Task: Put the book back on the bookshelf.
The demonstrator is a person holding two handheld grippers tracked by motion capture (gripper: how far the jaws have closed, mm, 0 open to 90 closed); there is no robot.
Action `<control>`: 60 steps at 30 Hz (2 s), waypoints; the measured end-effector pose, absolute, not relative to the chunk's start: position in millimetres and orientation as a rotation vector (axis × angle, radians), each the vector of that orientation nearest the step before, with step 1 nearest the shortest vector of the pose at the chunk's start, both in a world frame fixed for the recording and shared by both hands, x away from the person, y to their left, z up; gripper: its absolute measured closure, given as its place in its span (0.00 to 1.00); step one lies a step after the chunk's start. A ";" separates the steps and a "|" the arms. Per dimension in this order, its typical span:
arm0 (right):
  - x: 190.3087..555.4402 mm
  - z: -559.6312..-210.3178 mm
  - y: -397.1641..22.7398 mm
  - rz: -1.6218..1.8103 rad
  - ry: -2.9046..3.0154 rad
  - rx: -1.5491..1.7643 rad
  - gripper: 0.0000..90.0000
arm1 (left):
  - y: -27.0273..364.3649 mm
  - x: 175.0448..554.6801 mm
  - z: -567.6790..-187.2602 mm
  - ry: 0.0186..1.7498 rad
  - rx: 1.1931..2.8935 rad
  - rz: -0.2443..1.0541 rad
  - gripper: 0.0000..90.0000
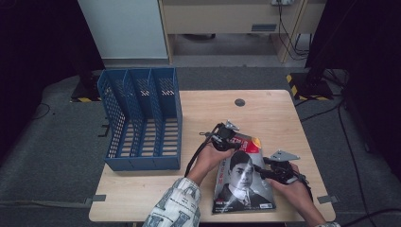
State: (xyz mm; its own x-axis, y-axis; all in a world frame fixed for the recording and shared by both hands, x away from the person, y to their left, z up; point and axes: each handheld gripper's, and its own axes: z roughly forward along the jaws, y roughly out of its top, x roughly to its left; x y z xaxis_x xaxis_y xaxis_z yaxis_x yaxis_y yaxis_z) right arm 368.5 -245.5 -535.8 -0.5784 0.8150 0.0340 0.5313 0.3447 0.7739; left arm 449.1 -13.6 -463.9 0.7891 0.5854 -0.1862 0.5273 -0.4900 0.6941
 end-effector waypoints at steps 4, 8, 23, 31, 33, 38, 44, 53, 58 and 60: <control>369.1 -533.6 -244.7 1.103 2.257 1.177 0.38 | -12.6 448.6 -456.9 0.822 2.146 0.085 0.94; 368.8 -532.8 -243.5 1.106 2.254 1.185 0.35 | -14.0 448.1 -453.7 0.810 2.161 0.091 0.95; 369.3 -527.2 -245.0 1.140 2.231 1.205 0.25 | -14.8 446.3 -435.4 0.774 2.143 0.097 0.96; 369.3 -523.9 -243.7 1.147 2.240 1.182 0.20 | -10.8 446.0 -424.7 0.762 2.133 0.108 0.96; 368.9 -523.0 -243.3 1.154 2.241 1.173 0.19 | -10.1 445.6 -421.0 0.761 2.125 0.115 0.96; 367.5 -520.5 -241.6 1.177 2.247 1.152 0.18 | -8.1 445.0 -412.9 0.746 2.115 0.129 0.96; 366.8 -519.5 -240.5 1.181 2.256 1.143 0.19 | -6.0 445.1 -402.9 0.734 2.107 0.136 0.96; 366.4 -518.7 -239.9 1.178 2.252 1.129 0.19 | -3.6 444.4 -391.0 0.711 2.089 0.147 0.96; 366.2 -517.9 -240.1 1.183 2.251 1.128 0.19 | -1.9 444.9 -383.0 0.704 2.077 0.150 0.96; 366.3 -518.3 -239.8 1.183 2.251 1.125 0.19 | -1.2 445.1 -379.8 0.698 2.075 0.153 0.96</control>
State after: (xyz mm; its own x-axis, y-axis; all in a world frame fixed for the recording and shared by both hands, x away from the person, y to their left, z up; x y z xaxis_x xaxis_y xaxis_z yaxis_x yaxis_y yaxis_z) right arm 366.3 -239.8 -518.3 -0.6185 0.7843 0.0472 0.4839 0.3329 0.8094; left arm 445.1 -1.2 -379.8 0.8320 0.5330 -0.1537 0.4199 -0.4241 0.8024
